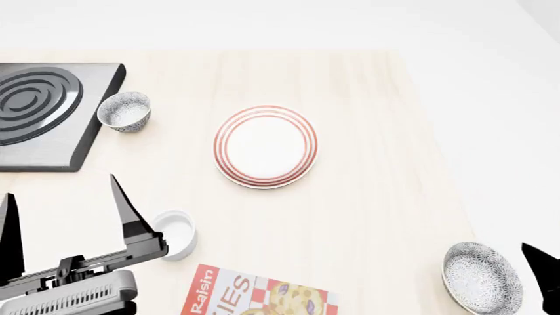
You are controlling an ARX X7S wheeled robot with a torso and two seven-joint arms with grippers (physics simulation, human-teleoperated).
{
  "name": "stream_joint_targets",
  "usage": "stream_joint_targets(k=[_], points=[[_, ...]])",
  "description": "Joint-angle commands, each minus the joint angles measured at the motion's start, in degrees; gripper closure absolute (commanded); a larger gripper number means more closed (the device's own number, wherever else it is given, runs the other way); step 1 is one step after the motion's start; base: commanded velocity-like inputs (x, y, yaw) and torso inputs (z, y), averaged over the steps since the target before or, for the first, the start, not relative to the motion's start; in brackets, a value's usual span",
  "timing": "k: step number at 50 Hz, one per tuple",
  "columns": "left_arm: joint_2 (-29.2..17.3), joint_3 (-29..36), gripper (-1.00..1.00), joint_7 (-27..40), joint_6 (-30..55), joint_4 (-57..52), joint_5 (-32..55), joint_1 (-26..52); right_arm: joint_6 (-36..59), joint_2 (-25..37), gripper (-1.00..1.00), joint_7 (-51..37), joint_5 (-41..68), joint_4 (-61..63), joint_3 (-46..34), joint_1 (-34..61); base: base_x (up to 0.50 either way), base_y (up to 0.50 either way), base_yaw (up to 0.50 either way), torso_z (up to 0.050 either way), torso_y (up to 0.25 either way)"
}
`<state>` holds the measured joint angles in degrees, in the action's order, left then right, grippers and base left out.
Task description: Pick the akita bowl next to the cookies box and place it on the plate.
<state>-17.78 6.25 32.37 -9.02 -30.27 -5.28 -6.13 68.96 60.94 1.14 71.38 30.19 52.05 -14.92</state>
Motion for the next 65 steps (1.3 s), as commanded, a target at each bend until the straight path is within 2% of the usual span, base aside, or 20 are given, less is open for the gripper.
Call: stream_joint_targets(k=[1,20,65], points=[[0.81,-0.87,-1.0,-1.05,0.32,-0.76,-0.88,-0.24,-2.03,-2.4,-1.0,3.57,-4.88,0.05,0.95,-2.27,0.0,0.0,0.0,0.0,0.0],[0.5,-0.42,-1.0,-0.75,0.87,-0.88,-1.08,-0.13,-6.36,-4.18,-1.0,6.32,-10.49,-0.69,-3.7,-4.59,0.0,0.0,0.0,0.0,0.0],[0.03,1.14,-1.0,0.11,0.6,0.67,-1.55,0.14,-10.46,-6.69,-1.0,7.73,-13.79,-2.96,-10.36,-4.16,0.0,0.0,0.0,0.0,0.0]])
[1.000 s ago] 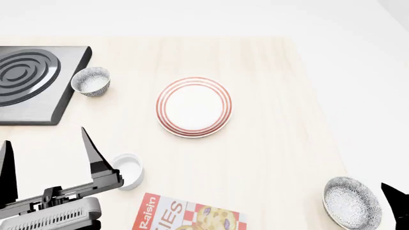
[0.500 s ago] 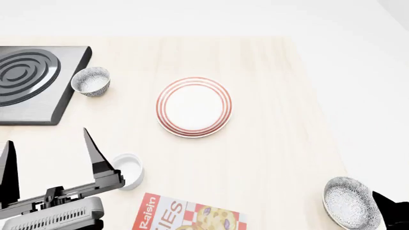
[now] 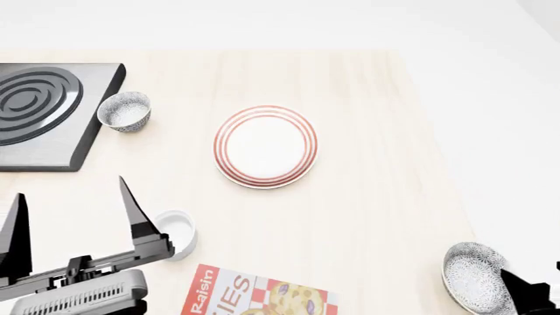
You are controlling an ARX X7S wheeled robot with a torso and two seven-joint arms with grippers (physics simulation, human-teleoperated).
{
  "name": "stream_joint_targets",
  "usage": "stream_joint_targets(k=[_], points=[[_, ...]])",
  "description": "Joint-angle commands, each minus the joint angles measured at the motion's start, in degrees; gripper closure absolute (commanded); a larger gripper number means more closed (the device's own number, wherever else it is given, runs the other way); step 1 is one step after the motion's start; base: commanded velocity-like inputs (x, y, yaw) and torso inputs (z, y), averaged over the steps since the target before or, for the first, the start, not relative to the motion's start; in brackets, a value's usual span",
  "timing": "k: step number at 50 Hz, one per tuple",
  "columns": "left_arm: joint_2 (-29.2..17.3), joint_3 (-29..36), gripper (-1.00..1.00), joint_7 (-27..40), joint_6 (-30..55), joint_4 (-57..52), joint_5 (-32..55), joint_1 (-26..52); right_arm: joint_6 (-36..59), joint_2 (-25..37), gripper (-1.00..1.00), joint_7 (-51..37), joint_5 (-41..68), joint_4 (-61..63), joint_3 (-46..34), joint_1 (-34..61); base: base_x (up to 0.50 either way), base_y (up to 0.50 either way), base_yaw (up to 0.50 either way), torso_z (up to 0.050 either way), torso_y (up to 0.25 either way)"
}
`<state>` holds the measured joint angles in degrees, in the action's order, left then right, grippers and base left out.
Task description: Pick the akita bowl next to the cookies box and place it on the plate.
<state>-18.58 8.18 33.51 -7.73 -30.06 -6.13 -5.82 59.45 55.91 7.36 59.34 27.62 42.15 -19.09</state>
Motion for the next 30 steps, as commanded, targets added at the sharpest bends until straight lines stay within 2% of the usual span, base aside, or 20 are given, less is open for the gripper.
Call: stream_joint_targets(k=[1,30], points=[[0.8,-0.88,-1.0,-0.98,-0.67,0.36,-0.58,-0.2,-1.17,-1.68,-1.0,1.67,-1.85,-0.41,-0.85,0.1,0.0,0.0,0.0,0.0,0.0],[0.42,-0.06,-1.0,-0.62,-0.1,0.33,-0.94,-0.02,-4.88,-3.27,-1.0,3.14,-5.01,-2.89,-6.43,1.18,0.0,0.0,0.0,0.0,0.0]])
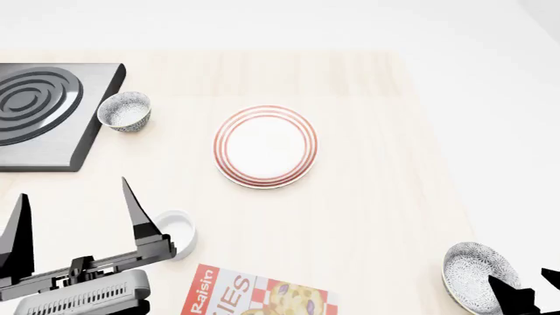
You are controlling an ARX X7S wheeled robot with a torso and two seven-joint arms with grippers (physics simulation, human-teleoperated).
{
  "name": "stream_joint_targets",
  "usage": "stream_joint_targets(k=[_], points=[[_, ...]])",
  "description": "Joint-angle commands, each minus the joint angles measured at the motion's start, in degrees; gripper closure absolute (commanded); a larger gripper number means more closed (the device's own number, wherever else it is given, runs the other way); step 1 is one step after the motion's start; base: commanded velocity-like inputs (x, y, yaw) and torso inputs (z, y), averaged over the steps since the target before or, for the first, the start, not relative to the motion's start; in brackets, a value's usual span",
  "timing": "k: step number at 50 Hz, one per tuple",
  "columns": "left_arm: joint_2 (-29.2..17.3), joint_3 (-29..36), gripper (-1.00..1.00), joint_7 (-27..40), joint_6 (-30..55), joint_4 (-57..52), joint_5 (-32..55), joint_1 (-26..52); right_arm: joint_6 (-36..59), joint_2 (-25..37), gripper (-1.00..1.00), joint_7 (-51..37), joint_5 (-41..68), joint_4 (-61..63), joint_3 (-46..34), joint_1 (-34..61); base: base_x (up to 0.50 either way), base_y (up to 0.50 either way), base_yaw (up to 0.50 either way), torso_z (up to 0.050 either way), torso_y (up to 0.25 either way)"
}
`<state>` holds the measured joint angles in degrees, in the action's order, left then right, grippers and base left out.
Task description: Pick the akita bowl next to the cookies box and place it on the plate.
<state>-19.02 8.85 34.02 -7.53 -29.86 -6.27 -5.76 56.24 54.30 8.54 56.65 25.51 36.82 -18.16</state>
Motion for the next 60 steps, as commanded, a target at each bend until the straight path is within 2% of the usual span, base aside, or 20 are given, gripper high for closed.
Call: stream_joint_targets(k=[1,24,31,56,57,60], points=[[0.86,-0.73,-1.0,-1.13,-0.3,0.14,-0.8,-0.08,-1.69,-1.68,-1.0,2.09,-2.32,-0.79,-1.09,0.14,0.0,0.0,0.0,0.0,0.0],[1.12,2.64,-1.0,-1.45,0.72,0.78,-4.18,0.26,-5.3,-2.55,-1.0,4.65,-4.76,-5.13,-4.43,1.88,0.0,0.0,0.0,0.0,0.0],[1.0,2.83,-1.0,-1.44,1.2,0.65,-4.49,0.38,-6.54,-2.93,-1.0,5.21,-6.21,-6.52,-7.89,3.22,0.0,0.0,0.0,0.0,0.0],[0.81,4.21,-1.0,-1.39,1.73,0.97,-5.16,0.53,-9.37,-4.45,-1.0,6.47,-8.76,-9.4,-11.84,4.45,0.0,0.0,0.0,0.0,0.0],[0.8,4.27,-1.0,-1.41,1.79,0.91,-5.19,0.51,-10.35,-4.54,1.0,5.59,-10.43,-9.57,-12.44,4.63,0.0,0.0,0.0,0.0,0.0],[0.79,4.48,-1.0,-1.43,1.91,0.85,-5.31,0.48,-11.5,-4.27,1.0,6.62,-11.16,-8.26,-12.35,3.2,0.0,0.0,0.0,0.0,0.0]])
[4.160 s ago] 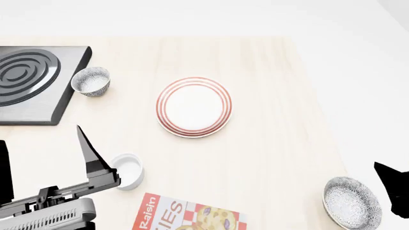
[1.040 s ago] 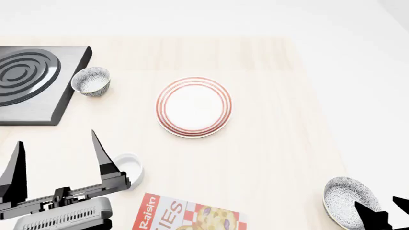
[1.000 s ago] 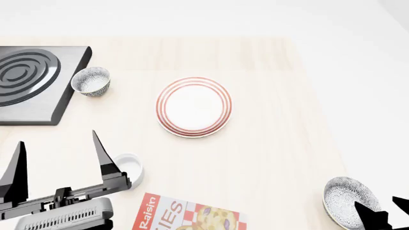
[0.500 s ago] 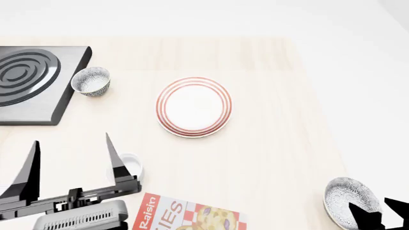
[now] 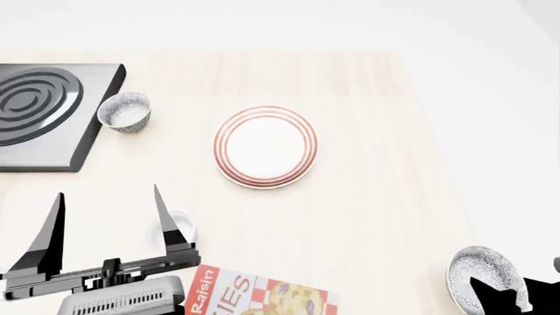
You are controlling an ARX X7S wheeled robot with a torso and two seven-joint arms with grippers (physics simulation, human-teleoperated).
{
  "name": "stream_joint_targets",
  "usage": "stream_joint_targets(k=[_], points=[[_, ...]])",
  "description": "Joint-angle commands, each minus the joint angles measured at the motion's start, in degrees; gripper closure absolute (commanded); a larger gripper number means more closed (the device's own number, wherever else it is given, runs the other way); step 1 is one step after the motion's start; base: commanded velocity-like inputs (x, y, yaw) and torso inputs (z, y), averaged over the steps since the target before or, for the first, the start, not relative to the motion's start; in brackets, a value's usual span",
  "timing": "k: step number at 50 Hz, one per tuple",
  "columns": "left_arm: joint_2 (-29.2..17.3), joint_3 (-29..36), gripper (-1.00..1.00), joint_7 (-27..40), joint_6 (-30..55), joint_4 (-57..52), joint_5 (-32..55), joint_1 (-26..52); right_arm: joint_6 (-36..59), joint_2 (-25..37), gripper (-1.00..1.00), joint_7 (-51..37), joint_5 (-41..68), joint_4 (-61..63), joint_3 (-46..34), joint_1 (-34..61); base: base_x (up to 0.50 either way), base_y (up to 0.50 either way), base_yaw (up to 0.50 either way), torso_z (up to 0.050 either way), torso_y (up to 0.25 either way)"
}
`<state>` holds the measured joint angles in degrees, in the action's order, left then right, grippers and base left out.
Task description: Pick the akita bowl next to the cookies box and place it on the plate.
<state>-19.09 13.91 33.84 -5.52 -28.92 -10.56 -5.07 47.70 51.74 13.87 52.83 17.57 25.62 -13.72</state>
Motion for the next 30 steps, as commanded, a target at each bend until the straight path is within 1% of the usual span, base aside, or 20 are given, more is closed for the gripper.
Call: stream_joint_targets(k=[1,9,13,15,17,18,21,22,24,26,27,29,30], points=[[0.84,-0.45,-1.0,-1.27,-0.18,0.03,-1.01,-0.22,-3.32,-1.66,1.0,1.51,-7.52,0.23,-0.87,-1.84,0.0,0.0,0.0,0.0,-0.016],[0.65,-0.23,-1.0,-1.3,-0.1,0.11,-0.92,-0.18,-6.74,-1.04,1.0,0.92,-11.33,2.47,0.25,-3.72,0.0,0.0,0.0,-0.002,-0.001],[0.64,0.01,-1.0,-1.26,-0.26,0.78,-0.89,0.03,-6.99,-0.68,1.0,0.11,-11.7,4.06,1.74,-4.0,0.0,0.0,0.0,0.0,0.0],[0.64,0.1,-1.0,-1.29,-0.13,0.79,-0.85,0.07,-5.92,0.05,1.0,-1.4,-11.8,4.83,2.02,-3.15,0.0,0.0,0.0,0.0,-0.005],[0.62,0.17,-1.0,-1.29,-0.07,0.76,-0.87,0.06,-7.09,0.3,1.0,-3.14,-13.65,5.42,1.96,-1.91,0.0,0.0,0.0,0.0,0.0],[0.63,0.24,-1.0,-1.31,0.01,0.67,-0.89,0.05,-5.3,1.34,1.0,-4.86,-12.73,6.78,2.45,-0.03,0.0,0.0,0.0,0.0,0.0],[0.59,0.34,-1.0,-1.28,-0.07,0.81,-0.84,0.06,-5.27,2.93,1.0,-6.03,-13.11,9.75,2.58,1.57,0.0,0.0,0.0,0.0,0.0],[0.57,0.37,-1.0,-1.27,-0.09,0.88,-0.83,0.08,-5.91,3.85,1.0,-5.91,-14.18,10.92,1.99,1.43,0.0,0.0,0.0,0.0,0.0],[0.56,0.4,-1.0,-1.27,-0.08,1.03,-0.69,0.15,-8.78,7.22,1.0,-8.1,-20.25,15.03,-1.45,2.21,0.0,0.0,0.0,0.0,0.0],[0.56,0.42,-1.0,-1.29,-0.07,1.22,-0.47,0.26,-9.3,9.49,1.0,-9.16,-21.44,16.71,-4.43,5.58,0.0,0.0,0.0,0.0,0.0],[0.55,0.44,-1.0,-1.27,-0.23,1.62,-0.32,0.34,-10.19,11.72,1.0,-10.36,-24.0,17.99,-8.37,8.41,0.0,0.0,0.0,0.0,0.0],[0.52,0.46,-1.0,-1.28,-0.21,1.66,-0.19,0.35,-9.73,13.63,1.0,-11.98,-25.51,19.65,-14.1,14.35,0.0,0.0,0.0,0.0,0.0],[0.5,0.45,-1.0,-1.29,-0.19,1.63,-0.09,0.36,-11.56,13.81,1.0,-10.31,-24.83,20.12,-14.96,15.73,0.0,0.0,0.0,0.0,0.0]])
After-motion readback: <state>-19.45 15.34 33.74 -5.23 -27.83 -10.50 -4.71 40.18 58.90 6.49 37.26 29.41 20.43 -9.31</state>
